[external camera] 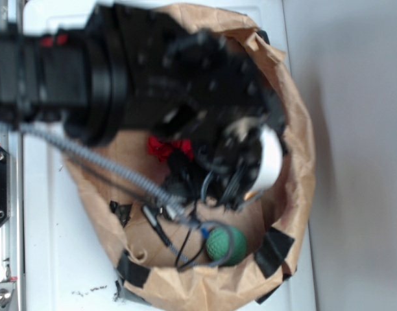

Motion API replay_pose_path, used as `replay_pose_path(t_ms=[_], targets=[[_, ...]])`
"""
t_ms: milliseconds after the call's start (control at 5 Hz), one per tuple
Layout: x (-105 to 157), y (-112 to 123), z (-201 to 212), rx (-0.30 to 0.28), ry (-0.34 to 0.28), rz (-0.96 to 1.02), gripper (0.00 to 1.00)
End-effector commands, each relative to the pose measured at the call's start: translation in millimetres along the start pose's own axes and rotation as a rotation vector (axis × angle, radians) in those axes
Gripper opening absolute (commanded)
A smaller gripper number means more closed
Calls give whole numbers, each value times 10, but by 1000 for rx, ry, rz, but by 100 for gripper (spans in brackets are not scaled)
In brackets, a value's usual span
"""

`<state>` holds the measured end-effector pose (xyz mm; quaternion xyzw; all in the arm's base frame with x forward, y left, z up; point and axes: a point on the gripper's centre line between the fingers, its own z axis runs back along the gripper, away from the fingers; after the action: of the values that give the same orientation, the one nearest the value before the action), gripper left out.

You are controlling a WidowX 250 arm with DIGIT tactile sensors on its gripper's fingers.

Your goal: Grab the green ball.

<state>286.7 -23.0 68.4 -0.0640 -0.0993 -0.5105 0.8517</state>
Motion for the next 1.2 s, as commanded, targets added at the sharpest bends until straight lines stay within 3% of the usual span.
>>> replay_pose_path(t_ms=[0, 200, 400, 600, 800, 1000], targets=[[384, 4, -73, 44, -91, -59, 100], [409, -38, -163, -47, -122, -61, 100], [333, -93, -19, -185, -196, -113, 100], [305, -71, 55, -135, -225, -148, 0], [376, -16, 30, -87, -184, -168, 0], [423, -55, 62, -126, -151, -178, 86]])
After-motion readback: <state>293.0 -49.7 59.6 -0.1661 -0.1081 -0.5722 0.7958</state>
